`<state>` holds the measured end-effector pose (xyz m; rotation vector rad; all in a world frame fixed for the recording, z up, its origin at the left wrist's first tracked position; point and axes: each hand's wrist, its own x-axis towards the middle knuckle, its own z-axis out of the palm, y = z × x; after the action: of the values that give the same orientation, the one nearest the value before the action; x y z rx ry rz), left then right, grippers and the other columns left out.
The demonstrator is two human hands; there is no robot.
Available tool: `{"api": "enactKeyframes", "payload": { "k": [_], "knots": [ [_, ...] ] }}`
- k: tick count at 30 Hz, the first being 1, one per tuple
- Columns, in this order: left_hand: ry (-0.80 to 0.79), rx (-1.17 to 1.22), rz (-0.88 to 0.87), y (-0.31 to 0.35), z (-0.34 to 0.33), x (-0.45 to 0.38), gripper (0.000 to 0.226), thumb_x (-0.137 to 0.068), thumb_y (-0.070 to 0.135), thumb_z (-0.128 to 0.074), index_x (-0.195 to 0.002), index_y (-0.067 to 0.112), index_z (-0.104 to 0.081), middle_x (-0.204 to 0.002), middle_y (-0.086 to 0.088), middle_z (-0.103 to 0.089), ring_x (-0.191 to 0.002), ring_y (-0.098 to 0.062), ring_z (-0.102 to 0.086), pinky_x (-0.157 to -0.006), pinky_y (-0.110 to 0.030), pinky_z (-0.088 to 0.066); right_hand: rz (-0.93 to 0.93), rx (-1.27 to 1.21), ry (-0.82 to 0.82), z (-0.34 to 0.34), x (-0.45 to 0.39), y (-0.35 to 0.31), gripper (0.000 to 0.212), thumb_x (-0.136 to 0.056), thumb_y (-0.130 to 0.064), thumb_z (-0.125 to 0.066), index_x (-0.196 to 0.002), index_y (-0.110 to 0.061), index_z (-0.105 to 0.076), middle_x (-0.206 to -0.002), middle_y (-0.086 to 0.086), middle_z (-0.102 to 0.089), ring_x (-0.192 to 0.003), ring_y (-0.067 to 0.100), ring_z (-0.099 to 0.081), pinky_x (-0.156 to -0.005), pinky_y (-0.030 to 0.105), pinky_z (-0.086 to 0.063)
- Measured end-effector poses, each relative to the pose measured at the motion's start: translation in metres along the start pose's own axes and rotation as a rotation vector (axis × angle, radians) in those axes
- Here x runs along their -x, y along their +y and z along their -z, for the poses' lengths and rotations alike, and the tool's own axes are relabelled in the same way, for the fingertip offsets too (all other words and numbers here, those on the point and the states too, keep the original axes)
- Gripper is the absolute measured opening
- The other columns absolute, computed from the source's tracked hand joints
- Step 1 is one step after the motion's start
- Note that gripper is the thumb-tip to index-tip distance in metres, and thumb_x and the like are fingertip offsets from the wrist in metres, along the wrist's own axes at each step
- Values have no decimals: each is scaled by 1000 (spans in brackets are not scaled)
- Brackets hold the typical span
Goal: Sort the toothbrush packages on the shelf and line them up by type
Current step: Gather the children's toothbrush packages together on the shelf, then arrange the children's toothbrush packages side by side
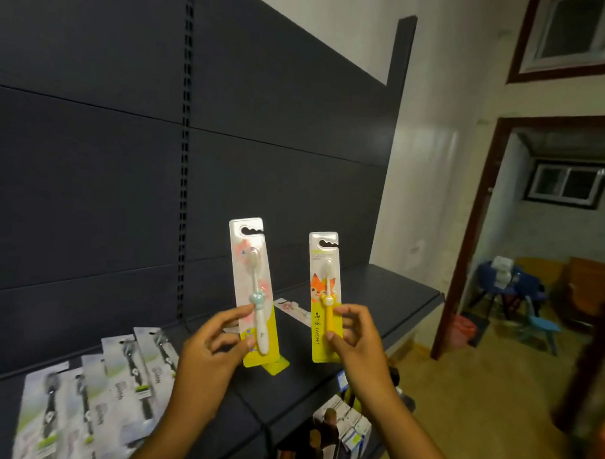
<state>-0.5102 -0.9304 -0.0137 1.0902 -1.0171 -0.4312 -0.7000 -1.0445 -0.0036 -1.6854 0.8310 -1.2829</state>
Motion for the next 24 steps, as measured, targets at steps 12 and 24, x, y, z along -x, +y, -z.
{"api": "enactKeyframes", "payload": {
  "k": [12,24],
  "knots": [
    [243,-102,-2,-36,-128,-37,41,-80,-4,-71,-111,23,-70,-103,-1,-70,-79,-18,-72,-73,-29,-60,21,-88,-249,80,-135,72,30,-90,6,-60,-111,-14,-53,-105,3,-67,-86,5,-69,-63,20,-56],
    [388,-272,-13,-56,-144,-67,43,-79,-7,-72,-108,23,-70,-105,-5,-65,-70,-7,-65,-67,-20,-56,-10,-181,-408,50,-211,122,34,-88,8,-61,-106,-19,-55,-104,8,-68,-87,12,-70,-64,22,-56]
  ]
}}
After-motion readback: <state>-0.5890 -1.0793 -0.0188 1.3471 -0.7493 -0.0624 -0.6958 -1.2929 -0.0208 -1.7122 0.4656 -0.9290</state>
